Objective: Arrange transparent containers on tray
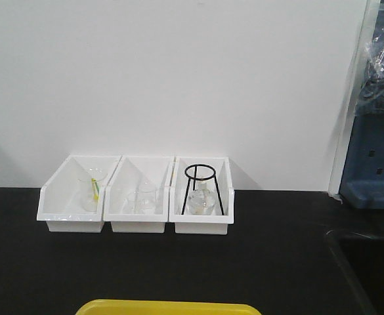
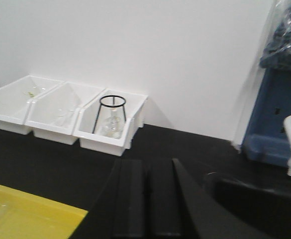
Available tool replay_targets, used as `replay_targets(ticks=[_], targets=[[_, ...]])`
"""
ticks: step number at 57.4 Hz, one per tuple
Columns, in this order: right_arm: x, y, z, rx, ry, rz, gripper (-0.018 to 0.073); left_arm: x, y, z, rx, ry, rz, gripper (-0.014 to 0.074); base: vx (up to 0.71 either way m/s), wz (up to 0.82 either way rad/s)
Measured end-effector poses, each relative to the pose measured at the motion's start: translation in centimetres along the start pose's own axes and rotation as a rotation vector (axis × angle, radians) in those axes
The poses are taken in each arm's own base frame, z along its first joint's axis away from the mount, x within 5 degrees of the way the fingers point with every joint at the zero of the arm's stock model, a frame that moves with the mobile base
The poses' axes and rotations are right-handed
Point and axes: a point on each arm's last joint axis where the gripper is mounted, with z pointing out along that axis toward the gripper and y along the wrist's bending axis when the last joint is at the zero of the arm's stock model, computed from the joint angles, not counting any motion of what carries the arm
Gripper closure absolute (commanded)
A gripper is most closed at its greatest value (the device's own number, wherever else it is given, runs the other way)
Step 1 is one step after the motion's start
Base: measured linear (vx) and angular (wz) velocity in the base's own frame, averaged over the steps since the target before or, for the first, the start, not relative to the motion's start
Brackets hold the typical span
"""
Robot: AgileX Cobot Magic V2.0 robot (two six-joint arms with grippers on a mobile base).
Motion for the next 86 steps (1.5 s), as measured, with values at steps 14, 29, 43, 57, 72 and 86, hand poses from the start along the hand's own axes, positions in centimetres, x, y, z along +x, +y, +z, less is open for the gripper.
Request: replay_targets(ticks=[14,29,43,57,72,86], targets=[[7.4,-0.1,-0.3,0.129,0.045,-0.083,0.0572,0.0,0.0,0.0,0.0,-0.001,0.0,0.0604,0.0,0.0],[15.3,0.4,-0.1,0.227,0.033,-0.113,0.0572,0.0,0.0,0.0,0.0,-0.001,0.0,0.0604,0.0,0.0],[19.8,0.9,1.1,0.205,0.022,0.008,0.0571,0.0,0.0,0.0,0.0,-0.001,0.0,0.0604,0.0,0.0],[19.6,0.9,1.1,0.203,-0.003,0.033,0.0571,0.0,0.0,0.0,0.0,0.0,0.0,0.0604,0.0,0.0],[19.6,0.9,1.1,0.203,-0.003,0.033,0.0571,0.0,0.0,0.0,0.0,0.0,0.0,0.0604,0.0,0.0],[19.6,0.9,1.1,0.203,-0.003,0.033,0.0571,0.0,0.0,0.0,0.0,0.0,0.0,0.0604,0.0,0.0]])
